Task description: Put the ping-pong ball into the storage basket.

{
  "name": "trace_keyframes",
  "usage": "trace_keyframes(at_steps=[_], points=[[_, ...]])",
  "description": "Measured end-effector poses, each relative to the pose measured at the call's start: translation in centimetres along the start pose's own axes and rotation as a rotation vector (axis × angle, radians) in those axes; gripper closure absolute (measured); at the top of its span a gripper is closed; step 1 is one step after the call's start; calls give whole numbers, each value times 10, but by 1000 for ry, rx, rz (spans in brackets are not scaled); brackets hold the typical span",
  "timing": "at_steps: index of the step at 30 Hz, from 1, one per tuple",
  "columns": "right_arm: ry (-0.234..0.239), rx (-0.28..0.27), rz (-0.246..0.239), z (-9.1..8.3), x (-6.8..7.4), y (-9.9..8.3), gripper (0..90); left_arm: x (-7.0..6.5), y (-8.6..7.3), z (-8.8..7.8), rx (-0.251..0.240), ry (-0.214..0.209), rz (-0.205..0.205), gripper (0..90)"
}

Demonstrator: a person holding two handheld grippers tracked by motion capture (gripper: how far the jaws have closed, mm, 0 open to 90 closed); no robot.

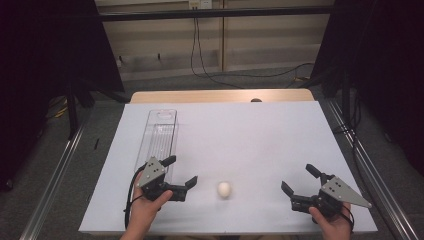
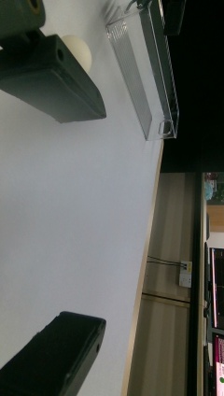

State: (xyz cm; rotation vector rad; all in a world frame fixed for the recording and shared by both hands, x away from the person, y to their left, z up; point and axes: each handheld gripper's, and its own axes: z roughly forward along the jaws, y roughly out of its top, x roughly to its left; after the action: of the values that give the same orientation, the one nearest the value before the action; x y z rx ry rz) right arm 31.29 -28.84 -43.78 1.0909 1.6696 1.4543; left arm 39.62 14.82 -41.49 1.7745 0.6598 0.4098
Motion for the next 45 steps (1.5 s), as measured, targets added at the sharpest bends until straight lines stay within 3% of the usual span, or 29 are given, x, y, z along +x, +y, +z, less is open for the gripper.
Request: trace_keyframes(at_steps=[15,25,28,41,45], points=[[0,1,2,0,0,0,14,-9,2,13,6,-25,-14,16],[7,3,-2,0,0,0,14,-8,2,19,26,-29,6,16],[7,4,0,0,0,0,14,-10,1,21,28,-31,-7,16],[0,2,3,0,0,0,15,-12,0,29,57,-39,18,17],[1,3,4,0,0,0,15,-14,0,31,52,-42,9,17]])
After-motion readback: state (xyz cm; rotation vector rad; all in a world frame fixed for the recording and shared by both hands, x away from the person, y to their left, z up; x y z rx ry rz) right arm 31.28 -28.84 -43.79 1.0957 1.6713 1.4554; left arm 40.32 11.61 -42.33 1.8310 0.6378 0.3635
